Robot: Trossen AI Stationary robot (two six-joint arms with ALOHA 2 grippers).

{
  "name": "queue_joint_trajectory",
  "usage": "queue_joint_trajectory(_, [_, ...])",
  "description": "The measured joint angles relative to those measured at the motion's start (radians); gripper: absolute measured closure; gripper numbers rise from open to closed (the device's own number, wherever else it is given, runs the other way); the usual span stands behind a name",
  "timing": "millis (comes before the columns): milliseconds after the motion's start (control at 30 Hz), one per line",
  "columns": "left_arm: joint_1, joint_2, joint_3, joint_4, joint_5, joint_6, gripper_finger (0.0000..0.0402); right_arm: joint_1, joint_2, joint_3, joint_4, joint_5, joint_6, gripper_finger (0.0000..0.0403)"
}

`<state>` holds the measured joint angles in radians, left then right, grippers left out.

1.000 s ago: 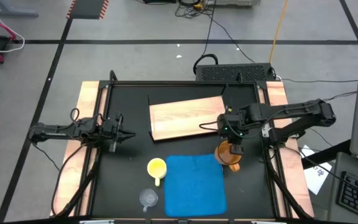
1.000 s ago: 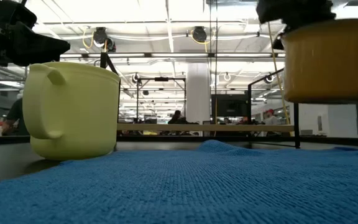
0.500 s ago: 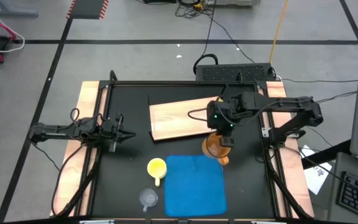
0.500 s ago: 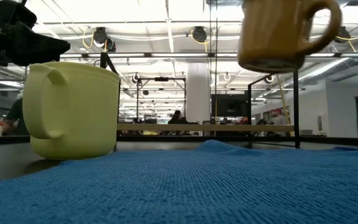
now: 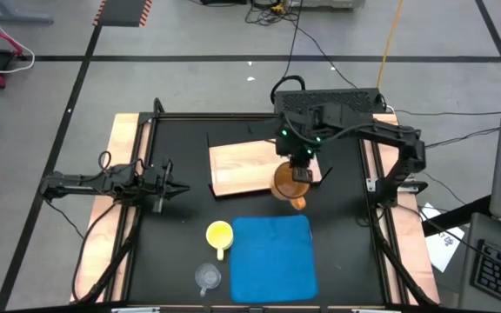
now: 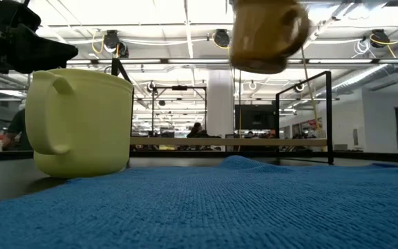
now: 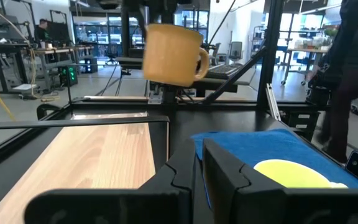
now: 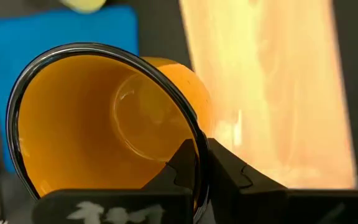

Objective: Stack small to large cups/mugs on shelf
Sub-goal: Put the orange mug on the shelf

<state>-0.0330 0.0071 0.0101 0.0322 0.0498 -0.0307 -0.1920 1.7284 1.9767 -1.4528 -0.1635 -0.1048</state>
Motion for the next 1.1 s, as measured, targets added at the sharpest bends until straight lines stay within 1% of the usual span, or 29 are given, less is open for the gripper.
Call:
queue_joint_trajectory(233, [0.0, 0.0, 0.0, -0.001, 0.0, 0.0, 0.0369, -0.08, 0.125, 0.127, -0.02, -0.002, -0.108, 0.0394])
queue_joint_trajectory(400, [0.0, 0.0, 0.0, -0.006, 0.0, 0.0, 0.0369, -0.134, 0.219, 0.191, -0.003, -0.006, -0.148, 0.0394])
queue_joint_trajectory(533, [0.0, 0.0, 0.0, -0.006, 0.0, 0.0, 0.0369, -0.169, 0.284, 0.233, 0.041, -0.052, -0.146, 0.0394])
queue_joint_trajectory(733, [0.0, 0.0, 0.0, -0.006, -0.007, 0.0, 0.0369, -0.188, 0.355, 0.267, 0.07, -0.117, -0.129, 0.0394])
queue_joint_trajectory(1000, [0.0, 0.0, 0.0, -0.006, -0.055, 0.001, 0.0369, -0.194, 0.402, 0.267, 0.197, -0.208, -0.059, 0.0394])
queue_joint_trajectory(1100, [0.0, 0.0, 0.0, -0.006, -0.062, 0.001, 0.0369, -0.193, 0.404, 0.267, 0.223, -0.211, -0.046, 0.0394])
